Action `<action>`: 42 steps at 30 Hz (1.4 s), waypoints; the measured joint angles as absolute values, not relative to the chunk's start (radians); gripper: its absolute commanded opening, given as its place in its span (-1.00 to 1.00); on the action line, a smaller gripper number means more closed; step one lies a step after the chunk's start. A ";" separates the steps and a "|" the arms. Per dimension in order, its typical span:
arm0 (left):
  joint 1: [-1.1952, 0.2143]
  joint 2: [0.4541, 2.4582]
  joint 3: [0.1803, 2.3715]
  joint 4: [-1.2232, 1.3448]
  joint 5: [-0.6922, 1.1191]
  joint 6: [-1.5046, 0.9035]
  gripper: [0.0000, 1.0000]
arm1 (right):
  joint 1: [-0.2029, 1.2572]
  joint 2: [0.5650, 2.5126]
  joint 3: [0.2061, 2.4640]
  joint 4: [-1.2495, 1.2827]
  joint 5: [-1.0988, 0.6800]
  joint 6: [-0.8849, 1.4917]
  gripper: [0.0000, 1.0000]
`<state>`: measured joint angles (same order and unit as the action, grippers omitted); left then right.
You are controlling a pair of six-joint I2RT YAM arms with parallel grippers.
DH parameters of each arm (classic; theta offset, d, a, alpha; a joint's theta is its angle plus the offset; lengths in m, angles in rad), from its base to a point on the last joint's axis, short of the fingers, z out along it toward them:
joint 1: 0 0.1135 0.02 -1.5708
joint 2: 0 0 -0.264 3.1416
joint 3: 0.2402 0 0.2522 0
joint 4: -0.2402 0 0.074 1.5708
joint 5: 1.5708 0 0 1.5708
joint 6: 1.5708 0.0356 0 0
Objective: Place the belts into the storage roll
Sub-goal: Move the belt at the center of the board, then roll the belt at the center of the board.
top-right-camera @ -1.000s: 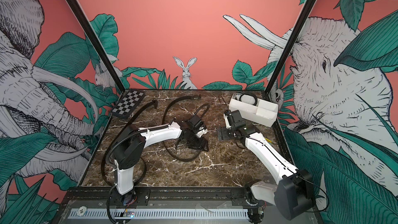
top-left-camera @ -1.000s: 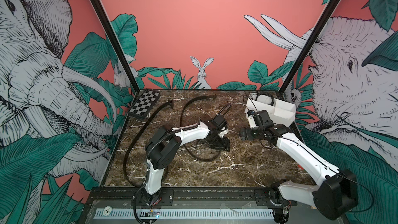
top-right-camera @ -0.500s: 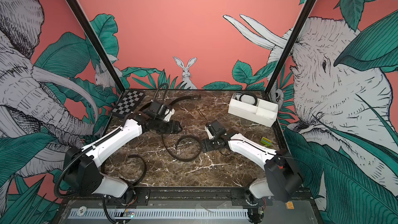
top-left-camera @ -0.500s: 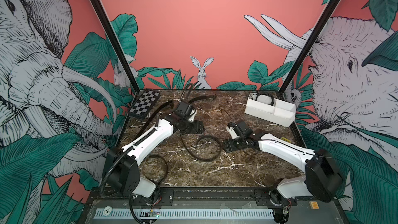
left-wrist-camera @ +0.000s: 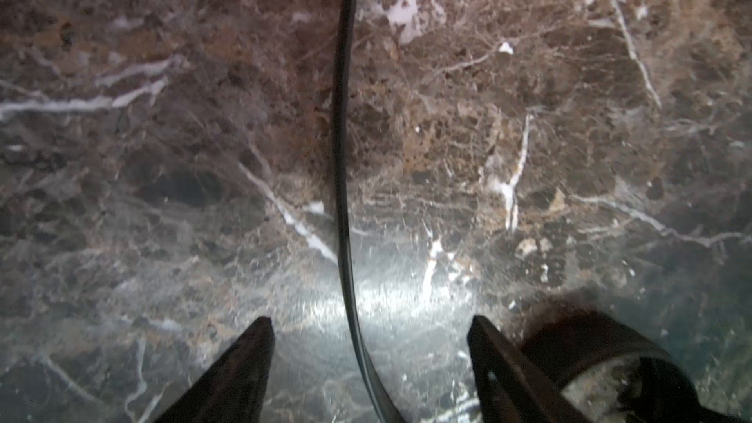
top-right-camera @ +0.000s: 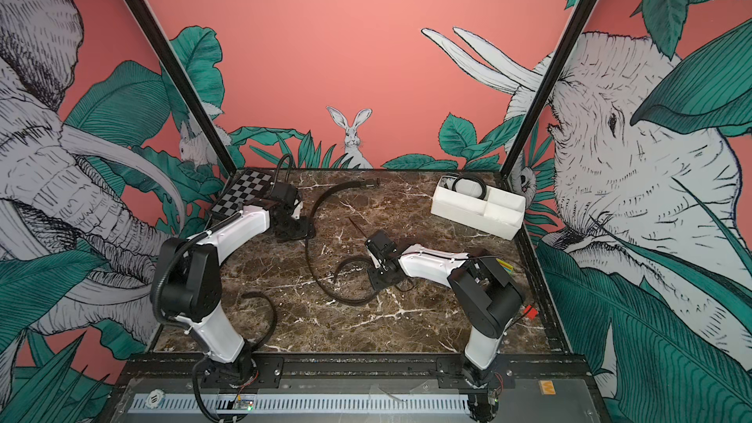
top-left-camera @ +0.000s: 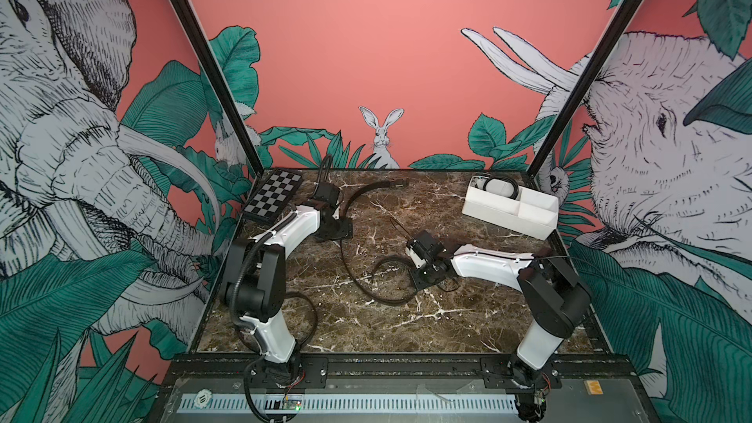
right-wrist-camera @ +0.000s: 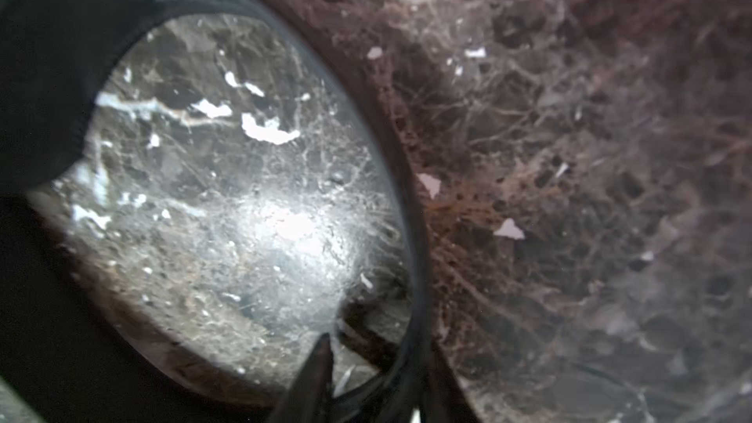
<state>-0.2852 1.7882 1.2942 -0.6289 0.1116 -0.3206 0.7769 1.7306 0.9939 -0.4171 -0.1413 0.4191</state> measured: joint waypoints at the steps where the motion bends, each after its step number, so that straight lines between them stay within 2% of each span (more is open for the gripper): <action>1: -0.285 1.823 1.315 -0.620 0.113 -0.316 0.30 | 0.777 1.724 0.984 -0.411 -0.142 0.416 -0.66; 4: -0.287 1.919 1.356 -0.591 0.137 -0.302 0.03 | 0.782 1.689 0.943 -0.411 -0.138 0.411 -0.73; 9: -0.326 2.024 1.435 -0.562 0.190 -0.288 -0.16 | 0.802 1.626 0.881 -0.441 -0.131 0.395 -0.75; 15: -0.471 2.124 1.542 -0.489 0.296 -0.308 -0.20 | 0.862 1.634 0.888 -0.458 -0.133 0.373 -0.76; 17: -0.517 2.147 1.575 -0.474 0.329 -0.318 -0.11 | 0.878 1.652 0.909 -0.459 -0.136 0.372 -0.74; 19: -0.555 2.156 1.583 -0.461 0.356 -0.325 0.04 | 0.888 1.671 0.930 -0.455 -0.141 0.373 -0.61; 22: -0.568 2.141 1.553 -0.451 0.364 -0.331 0.22 | 0.893 1.682 0.949 -0.451 -0.142 0.376 -0.31; 25: -0.524 2.075 1.460 -0.439 0.366 -0.337 0.36 | 0.888 1.679 0.961 -0.454 -0.139 0.377 -0.03; 29: -0.444 1.941 1.328 -0.457 0.336 -0.337 0.47 | 0.854 1.639 0.970 -0.477 -0.153 0.377 0.21; 33: -0.433 1.792 1.235 -0.471 0.314 -0.332 0.48 | 0.787 1.568 1.011 -0.516 -0.166 0.369 0.42; 36: -0.479 1.682 1.158 -0.480 0.297 -0.326 0.44 | 0.743 1.567 1.080 -0.534 -0.166 0.366 0.48; 42: -0.581 1.515 0.974 -0.515 0.276 -0.332 0.38 | 0.688 1.709 1.273 -0.543 -0.154 0.398 0.55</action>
<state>-0.5808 1.5154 0.9745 -0.5148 0.2764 -0.3325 0.6884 1.7092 1.2732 -0.5426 -0.1539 0.3985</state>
